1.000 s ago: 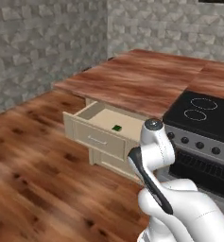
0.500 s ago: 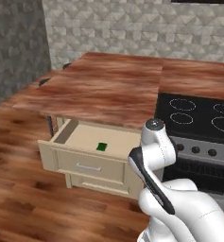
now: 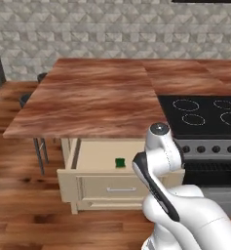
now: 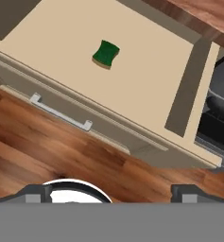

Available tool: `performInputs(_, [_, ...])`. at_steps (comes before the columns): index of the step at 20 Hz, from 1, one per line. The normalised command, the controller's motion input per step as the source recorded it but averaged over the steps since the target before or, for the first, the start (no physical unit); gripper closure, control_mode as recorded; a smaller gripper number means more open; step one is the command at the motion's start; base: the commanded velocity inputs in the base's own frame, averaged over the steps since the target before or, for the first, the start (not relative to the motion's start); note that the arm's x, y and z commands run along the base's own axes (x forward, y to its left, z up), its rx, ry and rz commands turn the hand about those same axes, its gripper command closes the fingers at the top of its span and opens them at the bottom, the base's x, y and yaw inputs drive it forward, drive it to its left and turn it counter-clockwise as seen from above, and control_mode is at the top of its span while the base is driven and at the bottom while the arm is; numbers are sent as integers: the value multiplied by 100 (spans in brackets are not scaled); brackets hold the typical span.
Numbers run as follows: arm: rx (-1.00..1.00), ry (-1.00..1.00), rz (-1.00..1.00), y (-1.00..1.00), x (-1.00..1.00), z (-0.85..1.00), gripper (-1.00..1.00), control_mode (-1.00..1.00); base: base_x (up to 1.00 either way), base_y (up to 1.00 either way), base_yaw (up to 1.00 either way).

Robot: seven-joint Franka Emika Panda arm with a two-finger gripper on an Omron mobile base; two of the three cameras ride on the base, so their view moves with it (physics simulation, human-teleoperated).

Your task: Restock the sink supplies by placing the sponge and soap dispenser on the counter and next to the sink. Make sure the soap dispenser is upright.

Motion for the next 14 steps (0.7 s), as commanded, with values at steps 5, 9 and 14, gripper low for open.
performInputs(5, [0,0,0,0,0,0,-100,100,1,31,-23])
performInputs(9, [0,0,0,0,0,0,-100,100,14,32,-17])
performInputs(14, [0,0,0,0,0,0,-100,100,34,47,-13])
